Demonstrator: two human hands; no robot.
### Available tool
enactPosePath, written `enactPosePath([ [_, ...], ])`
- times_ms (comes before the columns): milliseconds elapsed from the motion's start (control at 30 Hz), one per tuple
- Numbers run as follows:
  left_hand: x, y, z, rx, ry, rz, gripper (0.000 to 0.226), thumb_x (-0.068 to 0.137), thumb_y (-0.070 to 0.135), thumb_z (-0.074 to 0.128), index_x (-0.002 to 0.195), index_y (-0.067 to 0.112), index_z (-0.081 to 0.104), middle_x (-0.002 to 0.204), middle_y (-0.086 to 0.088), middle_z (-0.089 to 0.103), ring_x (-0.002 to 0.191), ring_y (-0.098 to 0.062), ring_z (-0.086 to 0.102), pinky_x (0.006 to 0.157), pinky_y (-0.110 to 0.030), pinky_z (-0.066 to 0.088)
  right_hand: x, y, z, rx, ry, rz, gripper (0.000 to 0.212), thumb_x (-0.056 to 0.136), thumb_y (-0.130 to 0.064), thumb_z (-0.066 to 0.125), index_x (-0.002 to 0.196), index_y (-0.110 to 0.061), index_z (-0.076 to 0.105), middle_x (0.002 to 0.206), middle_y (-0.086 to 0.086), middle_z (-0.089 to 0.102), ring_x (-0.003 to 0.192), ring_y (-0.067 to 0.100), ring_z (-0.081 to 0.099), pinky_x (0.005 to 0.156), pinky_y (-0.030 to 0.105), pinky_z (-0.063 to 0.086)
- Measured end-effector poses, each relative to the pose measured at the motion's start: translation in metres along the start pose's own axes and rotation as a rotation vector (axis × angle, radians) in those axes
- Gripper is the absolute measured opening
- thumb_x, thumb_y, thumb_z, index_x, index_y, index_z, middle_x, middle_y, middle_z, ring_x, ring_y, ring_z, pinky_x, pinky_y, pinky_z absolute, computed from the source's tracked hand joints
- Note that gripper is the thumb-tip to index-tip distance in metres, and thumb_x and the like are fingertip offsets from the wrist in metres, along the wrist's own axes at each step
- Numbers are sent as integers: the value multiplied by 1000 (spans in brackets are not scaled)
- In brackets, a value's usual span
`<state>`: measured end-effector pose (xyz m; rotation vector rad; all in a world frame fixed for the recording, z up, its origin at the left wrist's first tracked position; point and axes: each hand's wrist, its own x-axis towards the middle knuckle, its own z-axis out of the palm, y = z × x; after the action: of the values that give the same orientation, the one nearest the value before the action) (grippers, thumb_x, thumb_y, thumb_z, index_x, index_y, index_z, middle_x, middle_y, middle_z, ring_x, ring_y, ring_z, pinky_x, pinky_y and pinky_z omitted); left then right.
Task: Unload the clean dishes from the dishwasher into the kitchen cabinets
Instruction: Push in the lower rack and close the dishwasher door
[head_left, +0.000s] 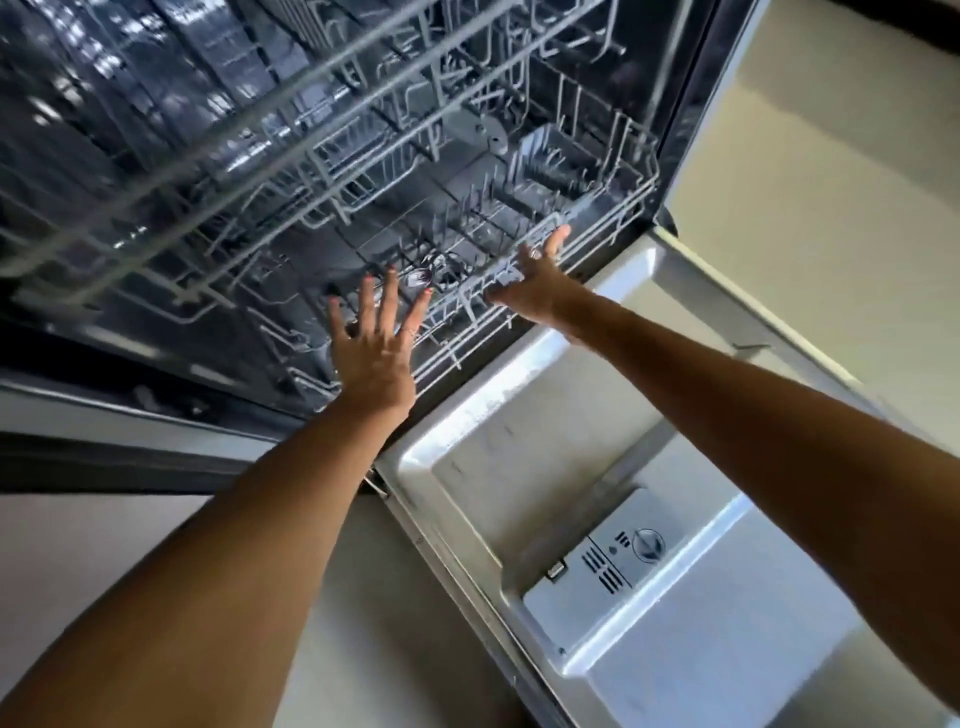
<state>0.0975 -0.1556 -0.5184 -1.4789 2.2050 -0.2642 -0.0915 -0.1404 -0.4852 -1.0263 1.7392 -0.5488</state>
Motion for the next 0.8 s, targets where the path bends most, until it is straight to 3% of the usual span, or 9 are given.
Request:
enactPosePath([
  [100, -7, 5, -1, -4, 43, 4, 108, 84, 1, 59, 145, 37, -23, 156, -2, -25, 147, -25, -13, 115, -51, -5, -2, 9, 3, -9, 52, -51, 92, 90, -18, 61, 151, -20, -9, 151, 4, -36, 144, 35, 17, 109, 32, 34],
  [200, -30, 6, 0, 69, 97, 60, 111, 81, 9, 66, 147, 32, -21, 158, -3, -21, 148, -26, -6, 116, -50, 4, -19, 15, -12, -3, 93, -44, 91, 91, -16, 60, 152, -21, -8, 156, 3, -26, 143, 31, 22, 90, 20, 42],
  [300, -52, 14, -8, 47, 88, 83, 109, 82, 25, 68, 148, 29, -19, 159, -4, -18, 148, -27, -3, 117, -50, 7, -46, 25, -32, -51, 55, -6, 87, 91, -17, 58, 153, -22, -4, 158, 4, -19, 142, 29, 28, 98, 26, 41],
  [367, -71, 29, -15, -11, 75, 117, 103, 86, 28, 65, 150, 27, -16, 159, -3, -17, 148, -27, -3, 117, -48, 7, -69, 39, -45, -94, 51, 22, 83, 93, -21, 57, 153, -17, -1, 159, 6, -15, 144, 27, 23, 106, 28, 33],
  [467, -109, 60, -21, -98, 81, 227, 89, 90, 25, 59, 152, 25, -5, 160, -4, -9, 148, -26, 3, 116, -45, 11, -112, 73, -57, -160, 69, 114, 79, 96, -28, 52, 153, -16, -2, 160, 6, -11, 145, 26, 21, 104, 23, 30],
  [533, -141, 84, -24, -145, 102, 300, 84, 92, 21, 55, 152, 24, -3, 160, -5, -7, 148, -27, 4, 116, -45, 9, -147, 106, -63, -110, 105, 189, 80, 96, -27, 53, 153, -15, -1, 160, 6, -9, 146, 27, 17, 110, 27, 26],
  [667, -206, 137, -28, -176, -1, 457, 84, 93, 19, 51, 151, 23, -10, 159, -5, -15, 148, -28, -4, 117, -46, 3, -221, 183, -68, 10, 178, 389, 79, 96, -25, 53, 152, -8, 0, 160, 10, -7, 147, 26, 12, 113, 29, 19],
  [800, -260, 191, -34, -299, -102, 558, 102, 56, 28, 85, 146, 17, 37, 152, -10, 34, 136, -32, 40, 106, -47, 37, -285, 256, -67, 155, 289, 624, 84, 94, -26, 57, 152, -5, 1, 160, 12, -6, 147, 27, 10, 115, 30, 17],
])
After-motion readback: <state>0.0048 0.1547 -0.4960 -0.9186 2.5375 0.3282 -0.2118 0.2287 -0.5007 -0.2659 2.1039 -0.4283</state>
